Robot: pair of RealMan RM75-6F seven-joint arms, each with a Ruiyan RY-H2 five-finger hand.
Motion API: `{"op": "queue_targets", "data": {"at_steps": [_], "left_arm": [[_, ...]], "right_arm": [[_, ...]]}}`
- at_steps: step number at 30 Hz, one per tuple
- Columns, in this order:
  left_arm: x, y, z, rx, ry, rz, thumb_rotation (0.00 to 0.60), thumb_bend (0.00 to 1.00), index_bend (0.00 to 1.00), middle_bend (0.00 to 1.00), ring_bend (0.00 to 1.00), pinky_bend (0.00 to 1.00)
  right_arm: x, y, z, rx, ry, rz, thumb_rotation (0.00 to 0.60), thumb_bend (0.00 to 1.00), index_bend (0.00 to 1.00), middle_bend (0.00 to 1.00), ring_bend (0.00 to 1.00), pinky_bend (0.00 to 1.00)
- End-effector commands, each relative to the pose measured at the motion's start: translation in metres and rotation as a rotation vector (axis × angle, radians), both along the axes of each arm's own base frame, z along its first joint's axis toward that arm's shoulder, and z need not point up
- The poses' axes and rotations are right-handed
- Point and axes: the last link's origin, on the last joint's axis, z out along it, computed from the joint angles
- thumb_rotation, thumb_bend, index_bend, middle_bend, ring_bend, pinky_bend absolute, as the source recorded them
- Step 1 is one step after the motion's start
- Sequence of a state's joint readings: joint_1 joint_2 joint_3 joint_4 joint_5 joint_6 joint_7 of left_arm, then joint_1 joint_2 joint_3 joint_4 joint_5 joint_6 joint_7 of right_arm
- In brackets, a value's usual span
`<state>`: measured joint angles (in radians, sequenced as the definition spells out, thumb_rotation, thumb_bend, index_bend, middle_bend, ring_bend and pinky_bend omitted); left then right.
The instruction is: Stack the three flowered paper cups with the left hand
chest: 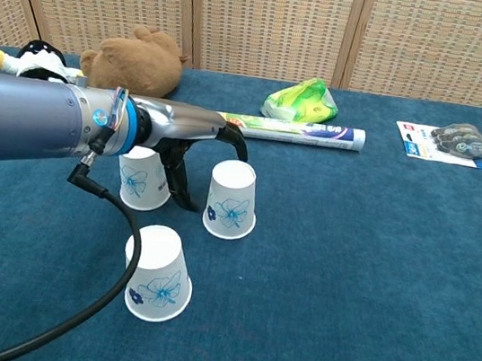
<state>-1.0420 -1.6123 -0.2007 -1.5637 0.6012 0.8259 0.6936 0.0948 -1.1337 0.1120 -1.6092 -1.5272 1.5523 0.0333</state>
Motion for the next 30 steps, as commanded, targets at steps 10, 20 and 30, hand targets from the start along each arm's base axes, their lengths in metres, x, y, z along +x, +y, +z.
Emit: {"op": "queue_targets", "data": {"at_steps": [10,20,30], "left_arm": [[0.005,0.001,-0.012,0.036,-0.034,-0.009,0.6,0.24,0.33,0.0,0.0,0.0],[0.008,0.003,-0.01,0.067,-0.072,-0.009,0.6,0.24,0.39,0.0,0.0,0.0],[0.01,0.008,0.023,0.116,-0.152,0.007,0.6,0.24,0.41,0.0,0.0,0.0]], "right_arm": [[-0.002,-0.001,0.002,0.003,-0.01,-0.004,0.6,0.0,0.08,0.0,0.0,0.0],[-0.002,-0.002,-0.001,0.01,-0.003,-0.006,0.6,0.0,0.09,0.0,0.0,0.0],[-0.002,-0.002,-0.002,0.014,-0.001,-0.005,0.6,0.0,0.09,0.0,0.0,0.0]]}}
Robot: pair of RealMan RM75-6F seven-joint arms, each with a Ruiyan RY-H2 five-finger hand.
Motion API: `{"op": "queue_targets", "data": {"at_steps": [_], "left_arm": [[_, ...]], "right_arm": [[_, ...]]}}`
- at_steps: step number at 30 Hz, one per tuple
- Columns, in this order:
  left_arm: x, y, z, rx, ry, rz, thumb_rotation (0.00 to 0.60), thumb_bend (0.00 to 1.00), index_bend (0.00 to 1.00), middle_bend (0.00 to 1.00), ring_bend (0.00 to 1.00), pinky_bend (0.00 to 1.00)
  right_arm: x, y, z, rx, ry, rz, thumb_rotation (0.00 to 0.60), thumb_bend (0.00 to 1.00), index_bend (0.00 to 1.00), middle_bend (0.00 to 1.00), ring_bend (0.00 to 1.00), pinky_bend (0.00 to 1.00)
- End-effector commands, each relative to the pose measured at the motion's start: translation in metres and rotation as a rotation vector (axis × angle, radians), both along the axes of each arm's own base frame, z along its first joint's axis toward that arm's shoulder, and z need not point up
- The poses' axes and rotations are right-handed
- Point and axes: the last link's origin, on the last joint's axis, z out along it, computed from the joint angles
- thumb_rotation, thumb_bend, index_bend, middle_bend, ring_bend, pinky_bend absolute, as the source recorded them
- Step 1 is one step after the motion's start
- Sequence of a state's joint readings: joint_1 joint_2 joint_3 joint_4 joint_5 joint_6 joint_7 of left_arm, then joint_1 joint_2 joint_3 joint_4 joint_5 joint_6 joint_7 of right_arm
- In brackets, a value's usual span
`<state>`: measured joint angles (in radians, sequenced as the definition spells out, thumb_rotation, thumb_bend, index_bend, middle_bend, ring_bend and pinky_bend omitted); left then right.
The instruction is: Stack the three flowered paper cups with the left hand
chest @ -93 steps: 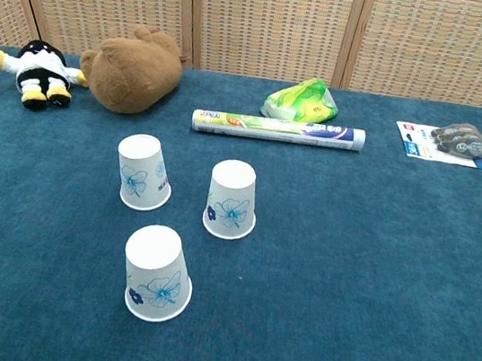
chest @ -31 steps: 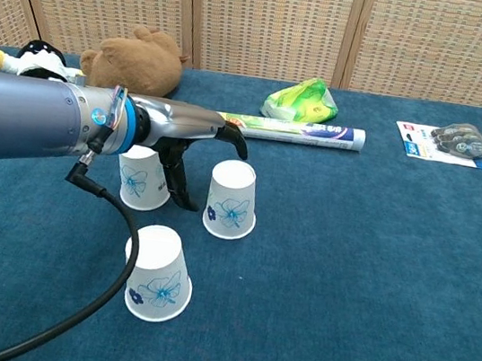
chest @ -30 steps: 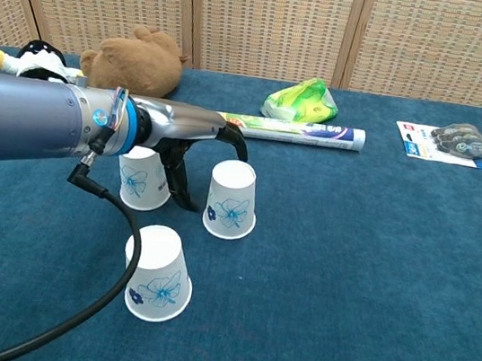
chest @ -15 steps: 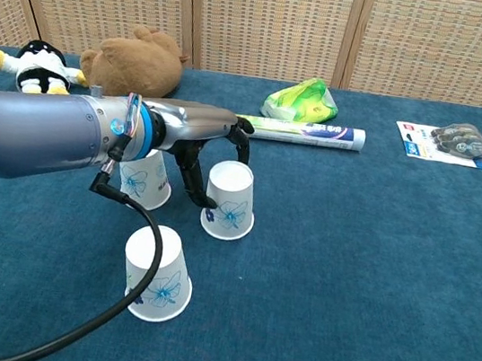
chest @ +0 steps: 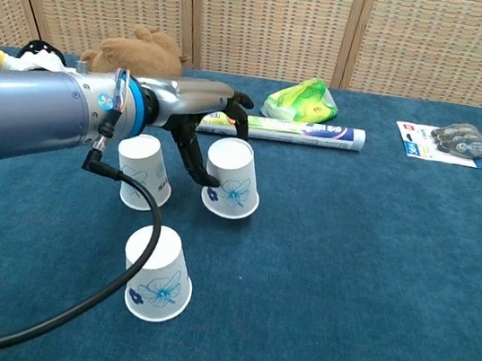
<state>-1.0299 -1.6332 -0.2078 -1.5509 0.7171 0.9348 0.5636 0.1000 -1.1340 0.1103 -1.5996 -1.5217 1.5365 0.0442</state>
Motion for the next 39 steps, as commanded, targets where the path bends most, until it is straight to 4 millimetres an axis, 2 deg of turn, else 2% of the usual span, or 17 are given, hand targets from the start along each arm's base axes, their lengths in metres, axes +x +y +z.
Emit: {"op": "queue_targets", "data": {"at_steps": [1,9,14,22,28,37,38,39], "left_arm": [[0.0,0.004,0.024,0.038,-0.06,0.027,0.6,0.24,0.41,0.0,0.0,0.0],[-0.021,0.002,0.086,0.095,-0.097,0.076,0.6,0.25,0.42,0.0,0.0,0.0],[-0.044,0.0,0.106,0.113,-0.103,0.121,0.6,0.24,0.42,0.0,0.0,0.0],[-0.08,-0.001,0.109,0.076,-0.085,0.198,0.6,0.24,0.42,0.0,0.0,0.0],[-0.089,0.002,0.103,0.063,-0.084,0.206,0.6,0.24,0.42,0.0,0.0,0.0],[-0.089,0.005,0.093,0.035,-0.1,0.212,0.6,0.24,0.42,0.0,0.0,0.0],[-0.09,0.005,0.091,0.032,-0.096,0.211,0.6,0.24,0.41,0.0,0.0,0.0],[-0.09,0.005,0.09,0.025,-0.095,0.211,0.6,0.24,0.34,0.0,0.0,0.0]], "right_arm": [[0.001,0.0,-0.001,0.003,0.001,0.002,0.6,0.0,0.09,0.0,0.0,0.0],[0.003,0.001,-0.006,0.013,0.011,0.009,0.6,0.0,0.09,0.0,0.0,0.0],[0.004,0.002,-0.008,0.019,0.014,0.012,0.6,0.0,0.09,0.0,0.0,0.0],[0.005,0.003,-0.009,0.018,0.019,0.012,0.6,0.0,0.09,0.0,0.0,0.0],[0.005,0.002,-0.01,0.02,0.02,0.011,0.6,0.0,0.09,0.0,0.0,0.0],[0.004,0.002,-0.01,0.02,0.021,0.009,0.6,0.0,0.09,0.0,0.0,0.0],[0.004,0.002,-0.011,0.02,0.021,0.009,0.6,0.0,0.09,0.0,0.0,0.0],[0.004,0.002,-0.011,0.021,0.022,0.009,0.6,0.0,0.09,0.0,0.0,0.0]]}}
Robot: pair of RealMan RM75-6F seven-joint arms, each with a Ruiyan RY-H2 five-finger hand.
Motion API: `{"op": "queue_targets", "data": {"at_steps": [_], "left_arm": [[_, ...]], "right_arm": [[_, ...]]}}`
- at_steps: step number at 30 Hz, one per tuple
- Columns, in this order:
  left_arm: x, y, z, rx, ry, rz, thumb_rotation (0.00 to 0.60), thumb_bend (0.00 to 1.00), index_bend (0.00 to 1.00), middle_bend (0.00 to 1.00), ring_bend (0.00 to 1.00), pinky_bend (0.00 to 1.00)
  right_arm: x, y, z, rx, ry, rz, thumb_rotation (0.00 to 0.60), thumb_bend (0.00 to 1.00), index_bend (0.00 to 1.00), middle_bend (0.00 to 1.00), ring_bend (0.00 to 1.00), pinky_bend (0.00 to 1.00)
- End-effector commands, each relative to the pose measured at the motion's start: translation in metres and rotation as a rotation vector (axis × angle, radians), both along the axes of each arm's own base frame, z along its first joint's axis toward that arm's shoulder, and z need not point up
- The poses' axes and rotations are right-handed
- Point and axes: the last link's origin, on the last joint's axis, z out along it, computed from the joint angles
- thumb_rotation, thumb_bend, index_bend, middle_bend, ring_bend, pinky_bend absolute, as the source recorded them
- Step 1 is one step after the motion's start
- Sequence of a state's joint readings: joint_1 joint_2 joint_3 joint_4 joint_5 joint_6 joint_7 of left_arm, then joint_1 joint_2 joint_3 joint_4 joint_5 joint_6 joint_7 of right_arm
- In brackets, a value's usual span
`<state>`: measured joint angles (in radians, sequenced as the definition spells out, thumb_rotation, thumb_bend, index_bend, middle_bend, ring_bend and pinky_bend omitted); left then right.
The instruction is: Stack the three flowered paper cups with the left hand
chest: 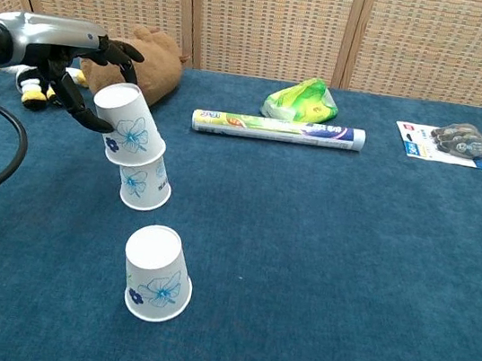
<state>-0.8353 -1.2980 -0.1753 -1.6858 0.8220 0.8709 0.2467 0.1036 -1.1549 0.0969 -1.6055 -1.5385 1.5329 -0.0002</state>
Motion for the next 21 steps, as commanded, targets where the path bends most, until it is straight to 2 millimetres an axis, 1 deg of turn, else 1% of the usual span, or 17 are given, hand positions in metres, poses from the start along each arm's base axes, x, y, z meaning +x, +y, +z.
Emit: {"op": "queue_targets", "data": {"at_steps": [1,2,3,4,9,13,15,21], "left_arm": [[0.0,-0.001,-0.005,-0.019,-0.003,0.0,0.6,0.24,0.27,0.0,0.0,0.0],[0.0,-0.001,-0.006,-0.026,-0.014,0.002,0.6,0.24,0.14,0.0,0.0,0.0],[0.001,-0.001,-0.006,-0.029,-0.023,0.001,0.6,0.24,0.04,0.0,0.0,0.0],[0.001,-0.001,-0.006,-0.029,-0.039,-0.002,0.6,0.24,0.01,0.0,0.0,0.0],[0.002,-0.006,0.001,-0.016,-0.072,-0.04,0.6,0.24,0.0,0.0,0.0,0.0],[0.0,-0.023,0.009,-0.012,-0.065,-0.123,0.6,0.24,0.0,0.0,0.0,0.0],[-0.002,-0.036,0.012,-0.035,-0.052,-0.165,0.6,0.24,0.0,0.0,0.0,0.0],[-0.005,-0.065,0.013,-0.129,0.0,-0.255,0.6,0.24,0.0,0.0,0.0,0.0]], "right_arm": [[0.0,0.0,0.0,0.002,0.001,-0.001,0.6,0.0,0.09,0.0,0.0,0.0],[0.0,0.0,-0.001,0.003,0.002,-0.001,0.6,0.0,0.09,0.0,0.0,0.0],[0.0,0.0,-0.001,0.003,0.002,-0.002,0.6,0.0,0.09,0.0,0.0,0.0],[-0.001,0.0,-0.001,0.003,0.002,-0.002,0.6,0.0,0.09,0.0,0.0,0.0],[-0.001,0.0,0.0,0.004,0.002,-0.003,0.6,0.0,0.09,0.0,0.0,0.0],[-0.001,0.0,-0.001,0.004,0.004,-0.004,0.6,0.0,0.09,0.0,0.0,0.0],[-0.001,0.0,-0.001,0.005,0.006,-0.003,0.6,0.0,0.09,0.0,0.0,0.0],[0.001,0.001,-0.004,0.01,0.013,0.001,0.6,0.0,0.09,0.0,0.0,0.0]]}}
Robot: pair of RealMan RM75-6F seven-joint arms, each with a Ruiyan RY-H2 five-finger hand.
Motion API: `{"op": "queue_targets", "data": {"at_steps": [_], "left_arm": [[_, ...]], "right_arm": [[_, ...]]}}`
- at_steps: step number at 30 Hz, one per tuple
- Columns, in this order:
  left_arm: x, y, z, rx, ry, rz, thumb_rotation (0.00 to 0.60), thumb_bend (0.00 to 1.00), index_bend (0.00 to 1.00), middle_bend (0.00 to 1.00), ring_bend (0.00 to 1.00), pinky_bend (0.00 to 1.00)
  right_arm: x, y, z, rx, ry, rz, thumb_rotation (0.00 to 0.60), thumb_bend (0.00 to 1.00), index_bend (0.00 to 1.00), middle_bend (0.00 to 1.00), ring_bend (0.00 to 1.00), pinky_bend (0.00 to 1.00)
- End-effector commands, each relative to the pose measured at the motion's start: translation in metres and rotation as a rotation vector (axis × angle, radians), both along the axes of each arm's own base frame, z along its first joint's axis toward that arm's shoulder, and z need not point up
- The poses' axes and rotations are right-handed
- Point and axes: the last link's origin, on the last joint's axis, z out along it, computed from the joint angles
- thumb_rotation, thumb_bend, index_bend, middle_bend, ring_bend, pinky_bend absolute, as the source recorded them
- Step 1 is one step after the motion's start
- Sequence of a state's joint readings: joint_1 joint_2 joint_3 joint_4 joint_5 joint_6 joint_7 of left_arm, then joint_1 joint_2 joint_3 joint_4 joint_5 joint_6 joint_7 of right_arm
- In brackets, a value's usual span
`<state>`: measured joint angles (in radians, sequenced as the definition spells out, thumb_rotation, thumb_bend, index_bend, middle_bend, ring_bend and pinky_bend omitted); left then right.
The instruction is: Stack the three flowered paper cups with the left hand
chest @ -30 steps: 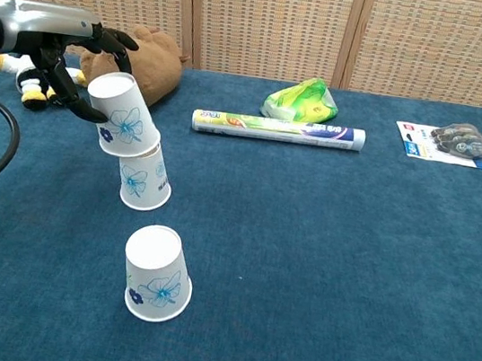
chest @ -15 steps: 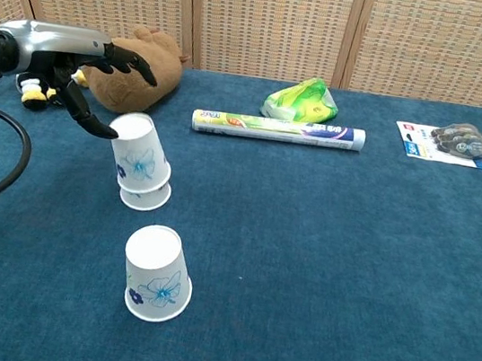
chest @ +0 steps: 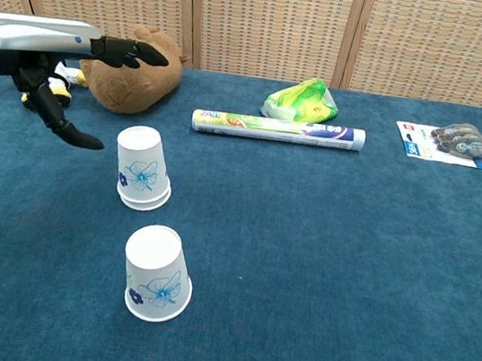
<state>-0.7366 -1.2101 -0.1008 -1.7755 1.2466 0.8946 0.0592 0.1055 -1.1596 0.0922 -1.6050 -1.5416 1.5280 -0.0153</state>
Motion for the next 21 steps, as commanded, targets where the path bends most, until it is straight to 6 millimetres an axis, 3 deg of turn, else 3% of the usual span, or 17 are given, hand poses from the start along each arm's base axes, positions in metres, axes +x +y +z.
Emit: {"op": "queue_targets", "data": {"at_steps": [1,7,9,21], "left_arm": [[-0.006,-0.029,0.001,-0.078,0.063,-0.078,0.6,0.24,0.0,0.0,0.0,0.0],[-0.004,-0.053,-0.01,-0.126,0.142,-0.226,0.6,0.24,0.01,0.0,0.0,0.03],[-0.004,-0.057,-0.016,-0.132,0.159,-0.264,0.6,0.24,0.06,0.03,0.01,0.07],[0.002,-0.054,-0.06,-0.143,0.223,-0.334,0.6,0.24,0.13,0.07,0.07,0.15]], "right_arm": [[0.0,0.0,-0.001,0.001,0.003,0.0,0.6,0.0,0.09,0.0,0.0,0.0],[0.0,-0.001,-0.001,-0.003,0.005,-0.004,0.6,0.0,0.09,0.0,0.0,0.0],[0.0,-0.001,-0.001,-0.003,0.005,-0.004,0.6,0.0,0.09,0.0,0.0,0.0],[-0.002,-0.001,0.0,-0.004,0.004,-0.008,0.6,0.0,0.09,0.0,0.0,0.0]]}}
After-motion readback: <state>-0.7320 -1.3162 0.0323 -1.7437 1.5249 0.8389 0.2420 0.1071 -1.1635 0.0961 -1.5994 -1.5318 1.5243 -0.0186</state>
